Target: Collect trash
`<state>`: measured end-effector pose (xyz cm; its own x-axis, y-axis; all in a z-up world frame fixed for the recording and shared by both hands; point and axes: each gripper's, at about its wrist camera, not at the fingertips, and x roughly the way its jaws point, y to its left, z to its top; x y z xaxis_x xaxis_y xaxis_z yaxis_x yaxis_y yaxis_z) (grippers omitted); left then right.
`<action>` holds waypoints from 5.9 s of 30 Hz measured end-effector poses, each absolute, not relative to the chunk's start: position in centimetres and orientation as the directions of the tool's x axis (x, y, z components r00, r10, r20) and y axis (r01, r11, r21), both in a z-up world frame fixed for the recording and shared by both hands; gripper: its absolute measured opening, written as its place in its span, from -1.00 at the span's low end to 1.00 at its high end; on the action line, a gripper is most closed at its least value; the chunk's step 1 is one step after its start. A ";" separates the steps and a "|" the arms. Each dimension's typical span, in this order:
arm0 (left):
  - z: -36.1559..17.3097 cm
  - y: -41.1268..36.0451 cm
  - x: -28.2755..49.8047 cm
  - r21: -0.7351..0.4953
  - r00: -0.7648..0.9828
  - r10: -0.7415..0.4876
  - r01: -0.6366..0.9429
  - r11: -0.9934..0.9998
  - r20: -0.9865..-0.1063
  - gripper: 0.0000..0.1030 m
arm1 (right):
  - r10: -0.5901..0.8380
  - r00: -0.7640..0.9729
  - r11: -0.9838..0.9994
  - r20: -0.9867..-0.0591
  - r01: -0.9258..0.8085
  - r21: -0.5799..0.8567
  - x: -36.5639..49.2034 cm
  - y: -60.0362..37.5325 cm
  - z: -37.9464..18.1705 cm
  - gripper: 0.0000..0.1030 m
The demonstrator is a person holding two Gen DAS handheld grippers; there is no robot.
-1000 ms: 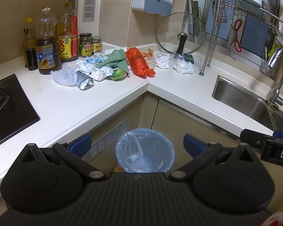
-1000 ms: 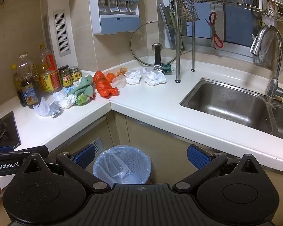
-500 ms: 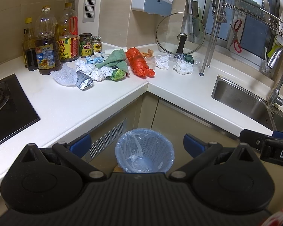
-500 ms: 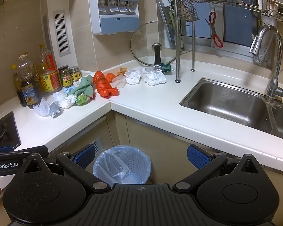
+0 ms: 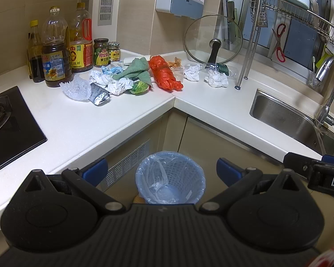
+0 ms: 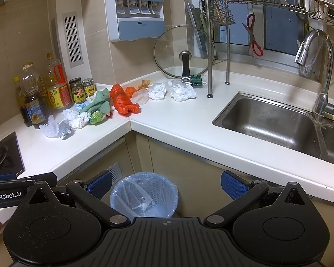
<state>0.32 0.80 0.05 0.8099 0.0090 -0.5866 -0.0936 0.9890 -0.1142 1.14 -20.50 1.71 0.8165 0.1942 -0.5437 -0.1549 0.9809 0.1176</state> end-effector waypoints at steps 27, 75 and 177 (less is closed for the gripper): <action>0.4 3.1 3.0 -0.153 0.808 -0.019 -0.088 0.984 -0.588 1.00 | 0.186 0.833 0.981 -0.522 -0.130 0.142 3.6 -19.2 2.1 1.00; -1.5 13.3 23.1 -0.027 0.667 0.442 -0.569 0.822 -0.599 0.87 | 0.677 0.552 0.703 -0.487 -0.682 0.204 34.7 -7.5 -1.5 0.99; -8.3 -1.4 22.6 -0.208 0.697 0.034 -0.260 0.943 -0.717 -0.84 | 0.641 0.422 0.544 -0.641 -0.839 -0.008 31.4 -14.4 -7.4 -0.99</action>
<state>22.59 -1.43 -8.34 0.6965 0.0338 -0.7167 -0.2599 0.9430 -0.2081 31.44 -14.39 -7.41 0.4220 0.6414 -0.6407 -0.8389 0.5442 -0.0078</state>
